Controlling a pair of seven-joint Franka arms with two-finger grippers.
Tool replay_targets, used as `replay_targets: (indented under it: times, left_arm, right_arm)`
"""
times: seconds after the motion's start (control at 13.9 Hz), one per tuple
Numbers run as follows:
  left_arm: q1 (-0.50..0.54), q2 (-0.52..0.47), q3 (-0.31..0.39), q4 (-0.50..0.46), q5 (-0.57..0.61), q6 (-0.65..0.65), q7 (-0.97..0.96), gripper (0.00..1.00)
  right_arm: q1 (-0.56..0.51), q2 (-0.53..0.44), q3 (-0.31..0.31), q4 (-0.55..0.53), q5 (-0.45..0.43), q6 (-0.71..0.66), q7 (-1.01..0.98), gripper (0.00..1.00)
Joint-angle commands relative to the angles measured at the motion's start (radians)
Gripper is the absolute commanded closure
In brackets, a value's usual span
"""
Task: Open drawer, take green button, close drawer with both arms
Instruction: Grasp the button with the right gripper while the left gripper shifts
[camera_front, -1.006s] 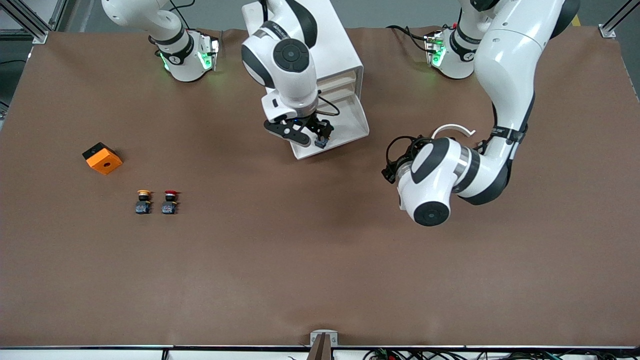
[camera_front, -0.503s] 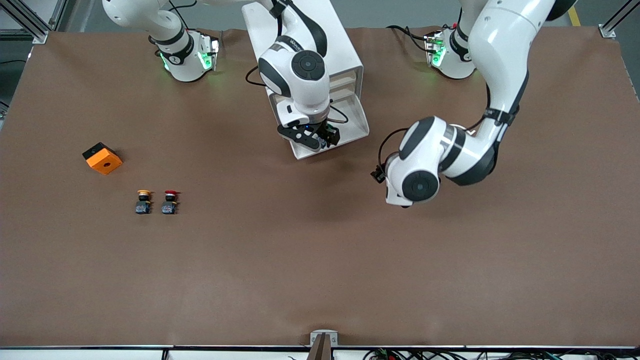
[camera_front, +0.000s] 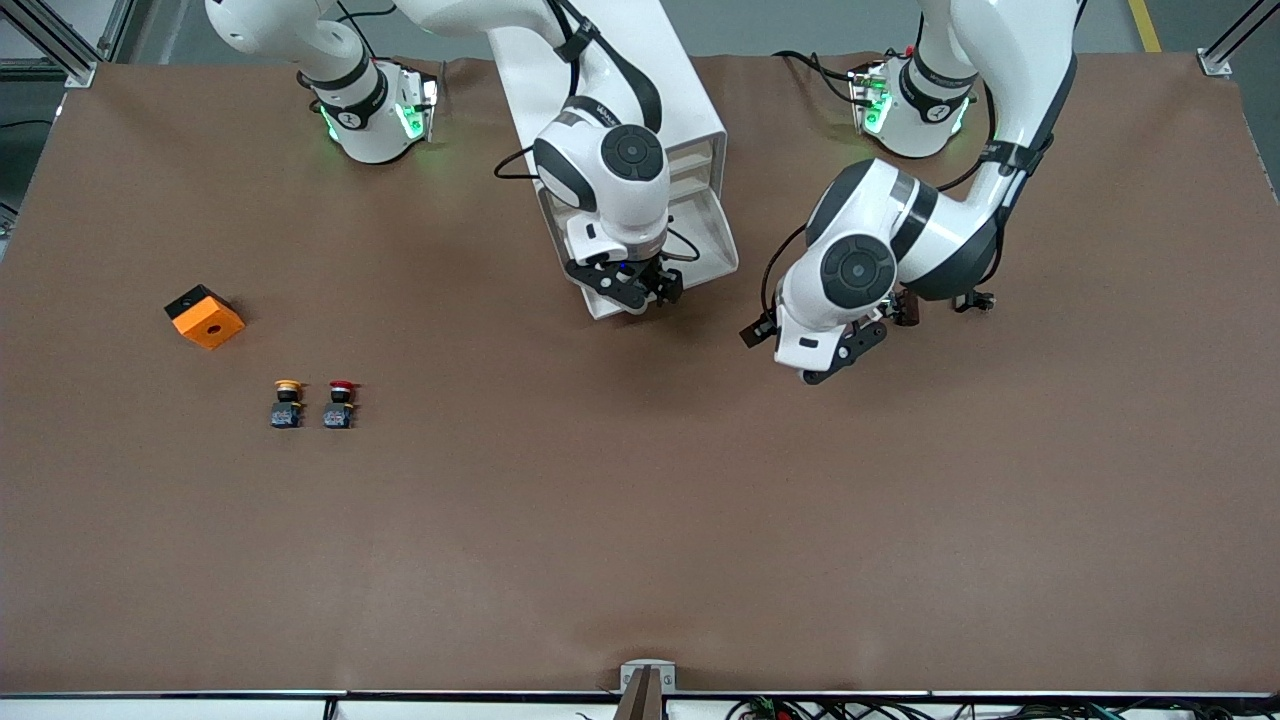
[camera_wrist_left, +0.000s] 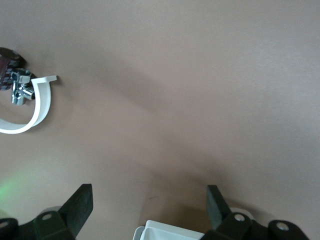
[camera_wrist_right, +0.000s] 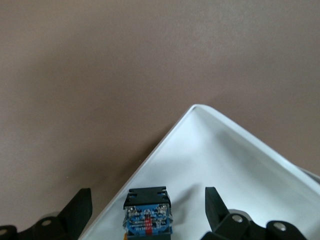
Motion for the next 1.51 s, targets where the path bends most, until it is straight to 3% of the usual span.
replay_targets:
  times: [0.0, 0.36, 1.44]
  left_arm:
    - [0.001, -0.047, -0.03, -0.073, 0.071, 0.05, 0.009, 0.0]
    - [0.001, -0.072, -0.044, -0.102, 0.079, 0.134, -0.005, 0.0]
    - [0.013, -0.061, -0.059, -0.092, 0.117, 0.205, 0.013, 0.0]
  right_arm:
    - [0.026, 0.017, -0.013, 0.009, -0.017, 0.007, 0.033, 0.0]
    - [0.034, 0.017, -0.012, 0.009, -0.016, 0.0, 0.034, 0.0]
    - [0.032, 0.003, -0.012, 0.011, -0.014, -0.019, 0.034, 0.0]
